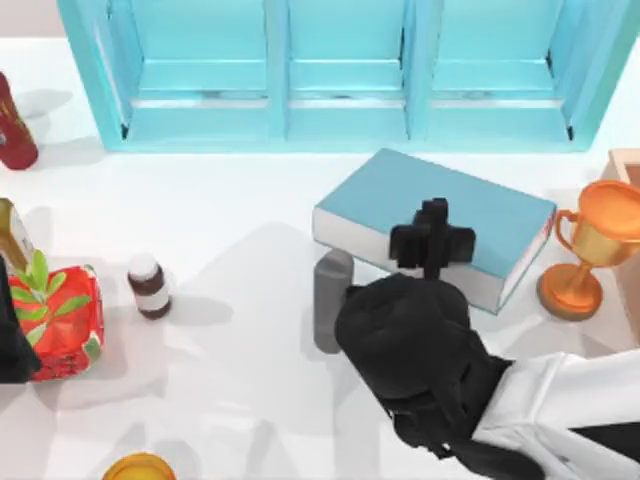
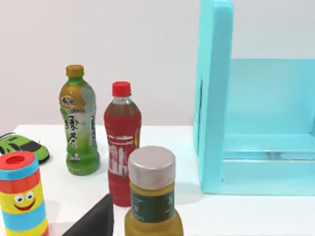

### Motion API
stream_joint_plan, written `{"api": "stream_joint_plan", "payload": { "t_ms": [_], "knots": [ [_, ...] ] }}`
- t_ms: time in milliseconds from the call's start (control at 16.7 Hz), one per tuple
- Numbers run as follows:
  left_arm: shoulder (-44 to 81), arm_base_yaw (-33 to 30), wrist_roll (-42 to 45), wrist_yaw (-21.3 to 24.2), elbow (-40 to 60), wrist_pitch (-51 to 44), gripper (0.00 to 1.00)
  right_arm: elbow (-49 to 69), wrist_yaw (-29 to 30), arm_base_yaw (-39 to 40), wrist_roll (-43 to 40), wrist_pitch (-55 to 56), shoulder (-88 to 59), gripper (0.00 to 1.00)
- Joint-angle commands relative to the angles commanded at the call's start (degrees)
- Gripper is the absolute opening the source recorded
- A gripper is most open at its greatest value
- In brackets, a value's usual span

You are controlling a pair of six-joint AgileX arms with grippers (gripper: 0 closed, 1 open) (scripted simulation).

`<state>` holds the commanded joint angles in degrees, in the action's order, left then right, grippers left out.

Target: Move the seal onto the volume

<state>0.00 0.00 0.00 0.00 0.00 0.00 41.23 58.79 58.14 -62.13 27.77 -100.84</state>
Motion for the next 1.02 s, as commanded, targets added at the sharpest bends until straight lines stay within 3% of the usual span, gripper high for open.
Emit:
{"api": "stream_joint_plan", "payload": {
  "t_ms": [420,1020],
  "knots": [
    [0.0,0.0,0.0,0.0,0.0,0.0,1.00,0.7,0.7,7.7,4.0,-0.1,0.4,0.00],
    [0.0,0.0,0.0,0.0,0.0,0.0,1.00,-0.1,1.1,-0.3,-0.1,-0.7,0.5,0.00]
  ]
}}
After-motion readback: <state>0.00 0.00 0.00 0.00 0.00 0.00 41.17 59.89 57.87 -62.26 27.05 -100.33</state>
